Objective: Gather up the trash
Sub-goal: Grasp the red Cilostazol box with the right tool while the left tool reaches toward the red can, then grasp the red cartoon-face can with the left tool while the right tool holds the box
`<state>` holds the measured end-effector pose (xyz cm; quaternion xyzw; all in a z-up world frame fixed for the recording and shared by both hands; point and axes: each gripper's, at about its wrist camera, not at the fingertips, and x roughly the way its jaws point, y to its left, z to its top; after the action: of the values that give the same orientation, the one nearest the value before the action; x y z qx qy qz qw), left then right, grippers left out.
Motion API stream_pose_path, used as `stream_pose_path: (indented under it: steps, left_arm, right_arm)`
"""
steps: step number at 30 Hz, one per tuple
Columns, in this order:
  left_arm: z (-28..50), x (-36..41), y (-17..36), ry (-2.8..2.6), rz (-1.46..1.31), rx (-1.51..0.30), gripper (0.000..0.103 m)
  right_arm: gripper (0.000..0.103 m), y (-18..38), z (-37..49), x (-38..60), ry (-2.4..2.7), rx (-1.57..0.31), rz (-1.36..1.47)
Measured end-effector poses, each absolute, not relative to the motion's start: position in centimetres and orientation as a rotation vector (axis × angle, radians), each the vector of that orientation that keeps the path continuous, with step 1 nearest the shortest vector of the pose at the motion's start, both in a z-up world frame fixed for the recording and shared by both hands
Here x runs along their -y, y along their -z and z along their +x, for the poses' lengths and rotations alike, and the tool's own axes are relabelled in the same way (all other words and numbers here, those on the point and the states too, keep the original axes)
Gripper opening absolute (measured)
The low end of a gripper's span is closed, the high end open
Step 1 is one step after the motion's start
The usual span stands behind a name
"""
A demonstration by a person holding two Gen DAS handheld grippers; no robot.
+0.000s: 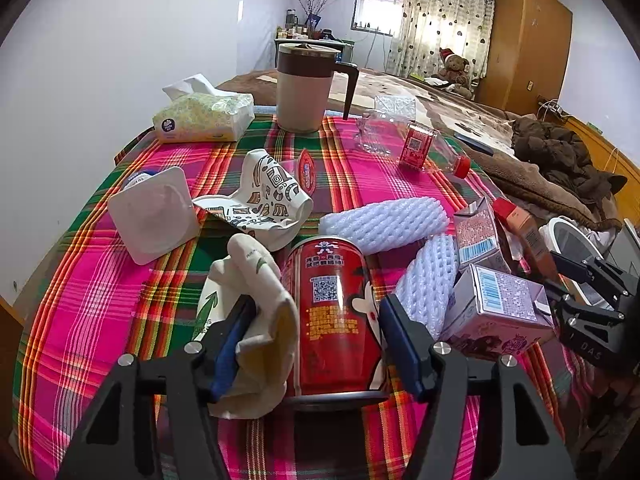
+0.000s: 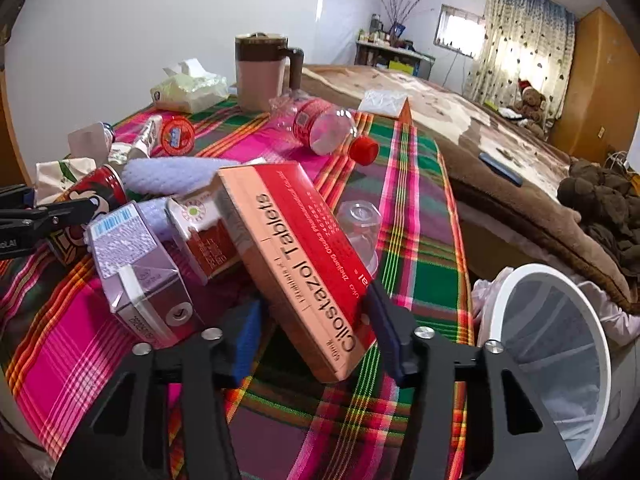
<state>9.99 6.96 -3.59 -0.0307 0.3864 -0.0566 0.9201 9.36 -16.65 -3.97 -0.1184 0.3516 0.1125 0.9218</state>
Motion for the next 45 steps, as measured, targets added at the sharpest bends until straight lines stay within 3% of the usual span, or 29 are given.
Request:
stream_pose_path:
  steps: [8,11,22,26,30,37,45]
  left_arm:
    - [10.4,-6.8,3.8,0.109,-0.055,-0.799,0.070]
    - [10.9,-6.6,4.2,0.097,-0.047,-0.816,0.072]
    - [9.8,-7.2,3.5,0.086,-0.098,-0.783,0.064]
    - [8.8,-7.4,2.5,0.085,-0.104,-0.737,0.053]
    - [9.0,-6.9,2.6,0.096,-0.071,-0.744,0.052]
    - [8.6,-5.4,2.8,0.067,-0.032,-0.761,0.077]
    - [7.4,-5.1,1.4,0.149,-0.073,-0.669,0.078]
  right_arm:
    - [0.023,2.9,9.3,17.9,-0.204,-0.663,-0.176]
    - [0.020,2.6,9.4,18.3,-0.222,-0.659,-0.137]
    - [0.018,2.2,8.6,19.0,-0.273,-0.637,-0.046]
    - [0.018,1.8,8.3,19.3,-0.275,-0.618,-0.023]
    - [0.018,1.9,8.0,19.5,-0.277,-0.612,-0.008]
    - [0.018,2.2,8.0,19.9,-0.287,-0.616,0.007]
    - [0.018,2.5,8.0,19.9,-0.303,-0.626,0.015]
